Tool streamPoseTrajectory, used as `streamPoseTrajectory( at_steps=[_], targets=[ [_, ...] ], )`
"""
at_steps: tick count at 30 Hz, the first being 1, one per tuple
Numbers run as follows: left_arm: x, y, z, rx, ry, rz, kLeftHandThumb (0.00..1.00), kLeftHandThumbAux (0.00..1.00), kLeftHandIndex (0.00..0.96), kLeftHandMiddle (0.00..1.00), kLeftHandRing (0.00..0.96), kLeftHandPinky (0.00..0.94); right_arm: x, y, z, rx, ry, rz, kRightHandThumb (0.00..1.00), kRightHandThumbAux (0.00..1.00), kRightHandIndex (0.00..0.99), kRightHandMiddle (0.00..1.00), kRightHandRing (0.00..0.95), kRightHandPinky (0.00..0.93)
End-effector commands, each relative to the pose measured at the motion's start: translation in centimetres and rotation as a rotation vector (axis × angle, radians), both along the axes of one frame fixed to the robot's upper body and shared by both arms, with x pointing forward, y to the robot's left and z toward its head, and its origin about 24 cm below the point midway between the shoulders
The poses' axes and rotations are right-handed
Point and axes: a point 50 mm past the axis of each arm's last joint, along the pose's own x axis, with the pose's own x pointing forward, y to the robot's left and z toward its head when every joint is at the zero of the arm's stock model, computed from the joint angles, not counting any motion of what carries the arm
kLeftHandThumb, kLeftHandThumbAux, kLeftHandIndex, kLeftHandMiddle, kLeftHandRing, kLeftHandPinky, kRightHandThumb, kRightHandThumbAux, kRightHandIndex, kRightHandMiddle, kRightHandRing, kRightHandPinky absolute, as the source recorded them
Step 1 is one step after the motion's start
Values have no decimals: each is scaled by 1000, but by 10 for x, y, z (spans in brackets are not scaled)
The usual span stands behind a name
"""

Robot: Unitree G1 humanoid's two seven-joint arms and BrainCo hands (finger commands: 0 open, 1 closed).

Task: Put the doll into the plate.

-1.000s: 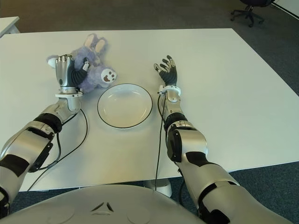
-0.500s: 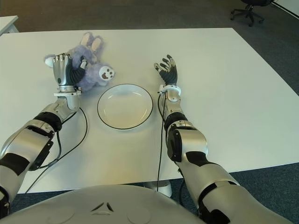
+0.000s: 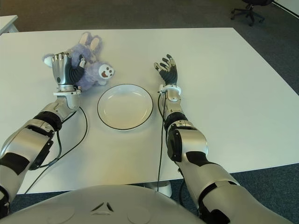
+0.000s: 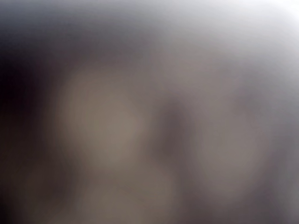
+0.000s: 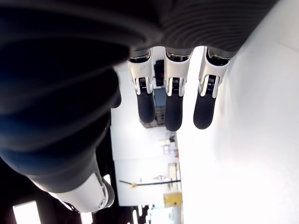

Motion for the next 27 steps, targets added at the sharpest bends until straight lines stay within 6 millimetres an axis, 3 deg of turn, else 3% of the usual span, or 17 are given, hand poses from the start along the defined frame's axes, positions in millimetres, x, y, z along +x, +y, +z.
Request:
streamPoseTrajectory(
  at_steps=[1,27],
  targets=[
    [3,-1,7,-8,-24,-9,593,646,767,860,865,844,-43,-2,-70,26,285,-15,387,783,77,165,188,228],
    [3,-6,25,6,-152,-22,535,665,774,875,884,889,-45,-3,-72,14,286,-15,379,793,75,163,187,232]
  ],
)
